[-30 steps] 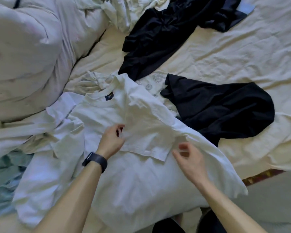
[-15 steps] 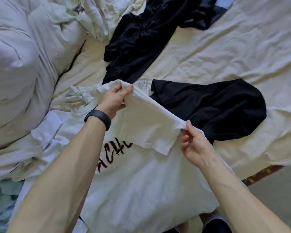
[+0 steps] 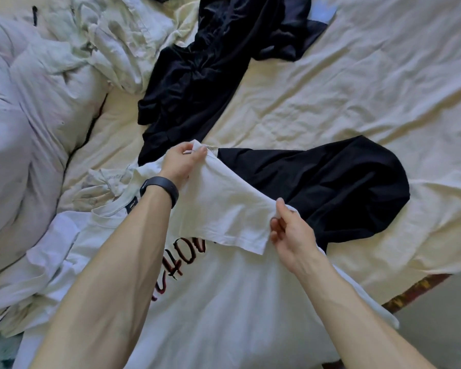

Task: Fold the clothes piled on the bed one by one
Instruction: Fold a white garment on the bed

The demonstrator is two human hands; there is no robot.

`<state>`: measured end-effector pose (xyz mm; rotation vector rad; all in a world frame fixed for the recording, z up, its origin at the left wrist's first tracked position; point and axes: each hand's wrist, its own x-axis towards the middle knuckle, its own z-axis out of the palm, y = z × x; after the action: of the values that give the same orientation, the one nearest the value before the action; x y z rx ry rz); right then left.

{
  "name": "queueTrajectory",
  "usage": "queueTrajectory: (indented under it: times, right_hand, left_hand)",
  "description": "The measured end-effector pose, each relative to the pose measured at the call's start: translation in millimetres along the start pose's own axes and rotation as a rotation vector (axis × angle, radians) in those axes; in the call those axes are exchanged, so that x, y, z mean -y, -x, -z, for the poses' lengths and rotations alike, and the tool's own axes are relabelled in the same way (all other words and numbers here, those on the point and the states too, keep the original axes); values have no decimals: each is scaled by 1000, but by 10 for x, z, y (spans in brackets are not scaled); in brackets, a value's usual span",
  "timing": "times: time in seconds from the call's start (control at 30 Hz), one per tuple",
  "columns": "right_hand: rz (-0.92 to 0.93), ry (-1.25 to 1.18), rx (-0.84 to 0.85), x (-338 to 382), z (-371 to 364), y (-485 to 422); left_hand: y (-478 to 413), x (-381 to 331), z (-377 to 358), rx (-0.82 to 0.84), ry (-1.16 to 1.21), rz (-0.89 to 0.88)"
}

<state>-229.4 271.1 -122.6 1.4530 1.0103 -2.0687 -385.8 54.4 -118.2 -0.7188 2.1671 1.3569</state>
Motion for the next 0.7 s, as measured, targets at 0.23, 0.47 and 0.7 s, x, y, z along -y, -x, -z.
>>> queueTrajectory:
  times: [0.23, 0.47, 0.7]
  right_hand:
    - [76, 266, -42, -61, 54, -87]
    - [-2, 870, 52, -225, 95, 35]
    - [-39, 831, 43, -483, 39, 119]
  left_hand:
    - [-95, 201, -123, 26, -133, 27]
    - [100, 264, 21, 21, -297, 1]
    - [462, 539, 300, 11, -421, 13]
